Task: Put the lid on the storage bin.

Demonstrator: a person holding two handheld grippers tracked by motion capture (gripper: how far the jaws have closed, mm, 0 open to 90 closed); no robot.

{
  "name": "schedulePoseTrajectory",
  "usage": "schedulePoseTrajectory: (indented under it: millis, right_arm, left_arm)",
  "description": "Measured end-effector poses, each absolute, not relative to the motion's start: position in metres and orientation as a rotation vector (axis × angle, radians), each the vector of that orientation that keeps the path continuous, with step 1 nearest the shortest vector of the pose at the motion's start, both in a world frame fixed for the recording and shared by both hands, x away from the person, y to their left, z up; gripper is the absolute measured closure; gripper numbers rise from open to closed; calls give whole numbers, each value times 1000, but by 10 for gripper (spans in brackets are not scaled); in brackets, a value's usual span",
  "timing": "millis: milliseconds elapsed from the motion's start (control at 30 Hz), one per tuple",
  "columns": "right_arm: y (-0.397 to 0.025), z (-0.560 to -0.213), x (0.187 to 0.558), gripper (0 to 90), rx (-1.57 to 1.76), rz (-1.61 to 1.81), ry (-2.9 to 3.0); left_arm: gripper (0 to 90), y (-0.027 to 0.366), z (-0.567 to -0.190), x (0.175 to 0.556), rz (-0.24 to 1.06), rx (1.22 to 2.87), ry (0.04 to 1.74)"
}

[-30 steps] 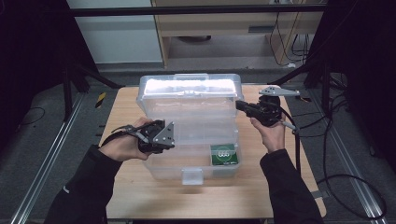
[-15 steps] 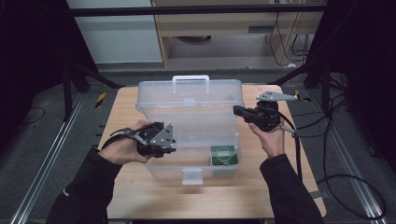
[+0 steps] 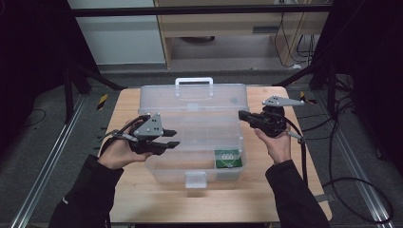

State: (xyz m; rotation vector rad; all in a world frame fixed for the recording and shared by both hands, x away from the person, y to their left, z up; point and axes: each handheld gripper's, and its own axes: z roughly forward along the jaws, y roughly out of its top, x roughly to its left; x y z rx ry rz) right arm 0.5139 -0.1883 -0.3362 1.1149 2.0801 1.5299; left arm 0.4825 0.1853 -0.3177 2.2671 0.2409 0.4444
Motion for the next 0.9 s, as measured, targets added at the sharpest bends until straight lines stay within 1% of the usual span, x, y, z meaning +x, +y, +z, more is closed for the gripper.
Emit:
schedulePoseTrajectory:
  millis: [167,233,333,400,567,733,900]
  right_arm:
    - [-189,-338,513,895,1117,1529,2083]
    - [-190,-338,513,894,1114,1521,2087]
    - [-189,-338,512,893,1110,1515,2089]
    - [-189,-338,512,893,1109,1515,2091]
    - [-189,-338,512,891,1103,1513,2096]
    - [-188,-339,511,890,1097,1511,2100]
    - [-188,-339,509,888,1088,1505,2102]
  left_arm:
    - [617,194,-322,485,418,2185,328]
    - [604,196,-324,486,407,2178,335]
    - [567,200,-328,485,351,2136,342]
    - [520,201,-330,484,321,2127,326]
    - [435,201,-334,482,278,2097,284]
    - [408,204,-336,480,273,2042,296]
    - [408,219,-337,477,306,1929,396]
